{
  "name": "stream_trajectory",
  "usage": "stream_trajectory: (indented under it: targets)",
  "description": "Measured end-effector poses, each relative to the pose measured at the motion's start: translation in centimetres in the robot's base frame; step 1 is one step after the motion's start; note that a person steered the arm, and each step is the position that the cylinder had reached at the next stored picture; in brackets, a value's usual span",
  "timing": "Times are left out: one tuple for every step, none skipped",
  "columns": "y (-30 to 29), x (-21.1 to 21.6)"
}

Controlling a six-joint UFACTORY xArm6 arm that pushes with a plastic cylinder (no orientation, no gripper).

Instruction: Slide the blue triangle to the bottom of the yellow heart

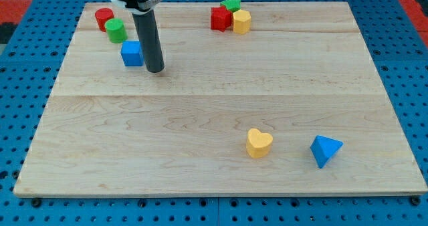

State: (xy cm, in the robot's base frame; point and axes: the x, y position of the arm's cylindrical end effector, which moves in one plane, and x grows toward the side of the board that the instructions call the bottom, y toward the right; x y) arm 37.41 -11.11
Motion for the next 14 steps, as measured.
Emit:
stream_trajectory:
  targets:
    - [-2.8,-1.2]
    - [-5.2,-3.9]
    - [-3.7,-3.8]
    - [6.4,-2.0]
    - [15.9,1.0]
    - [19.0,2.2]
    - [22.2,4.5]
    - [24.4,7.3]
    - [25.3,10.2]
    - [28.7,13.2]
    - [34.4,15.8]
    - [34.1,18.2]
    - [31.5,18.6]
    - [27.6,18.1]
